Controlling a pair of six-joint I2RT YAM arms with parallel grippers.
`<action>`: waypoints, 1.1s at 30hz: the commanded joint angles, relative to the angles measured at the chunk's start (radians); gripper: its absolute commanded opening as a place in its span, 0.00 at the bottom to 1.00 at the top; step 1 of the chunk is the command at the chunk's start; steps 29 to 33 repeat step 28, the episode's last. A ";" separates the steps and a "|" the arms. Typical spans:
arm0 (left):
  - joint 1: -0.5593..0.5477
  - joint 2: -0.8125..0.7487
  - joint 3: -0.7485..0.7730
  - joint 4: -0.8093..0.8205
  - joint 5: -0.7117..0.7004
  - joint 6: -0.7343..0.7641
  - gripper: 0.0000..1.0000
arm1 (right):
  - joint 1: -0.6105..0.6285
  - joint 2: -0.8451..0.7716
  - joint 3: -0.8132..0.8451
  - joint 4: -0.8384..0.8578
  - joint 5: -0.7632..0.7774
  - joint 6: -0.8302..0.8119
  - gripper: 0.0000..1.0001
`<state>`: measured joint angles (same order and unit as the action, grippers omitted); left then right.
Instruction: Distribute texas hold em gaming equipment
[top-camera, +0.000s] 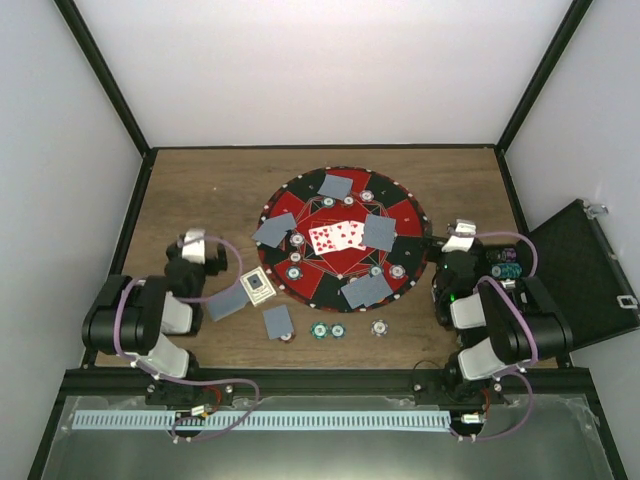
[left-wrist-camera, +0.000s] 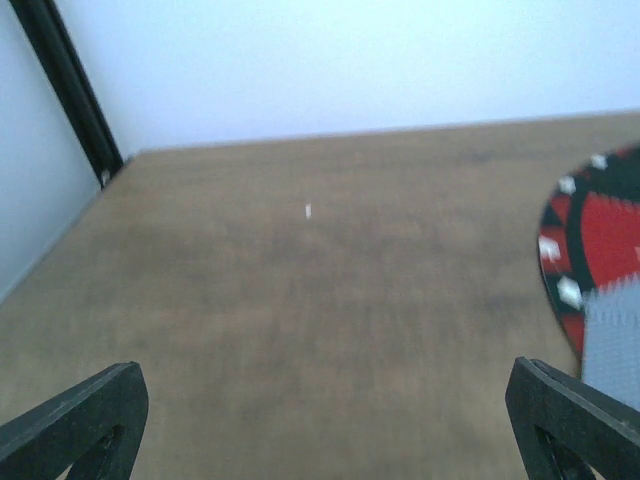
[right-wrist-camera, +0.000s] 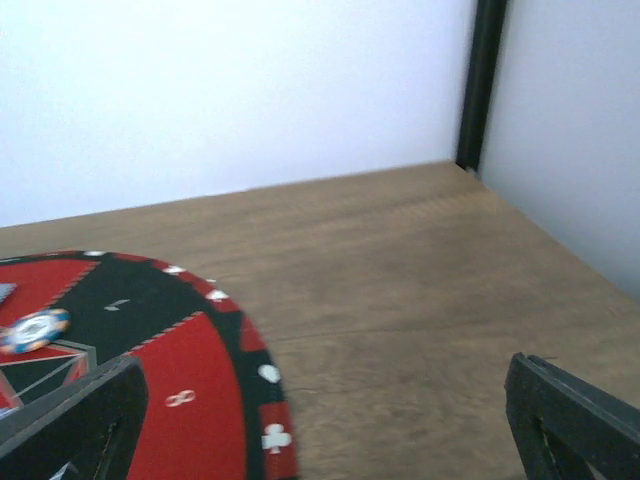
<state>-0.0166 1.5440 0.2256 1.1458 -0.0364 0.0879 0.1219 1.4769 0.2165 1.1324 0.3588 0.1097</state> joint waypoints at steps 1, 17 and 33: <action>-0.011 0.016 -0.164 0.432 -0.010 -0.012 1.00 | -0.011 0.086 -0.063 0.340 -0.173 -0.110 1.00; 0.013 0.014 0.050 0.040 -0.032 -0.056 1.00 | -0.068 0.062 0.001 0.162 -0.214 -0.039 1.00; 0.013 0.014 0.050 0.040 -0.032 -0.056 1.00 | -0.068 0.062 0.003 0.159 -0.215 -0.038 1.00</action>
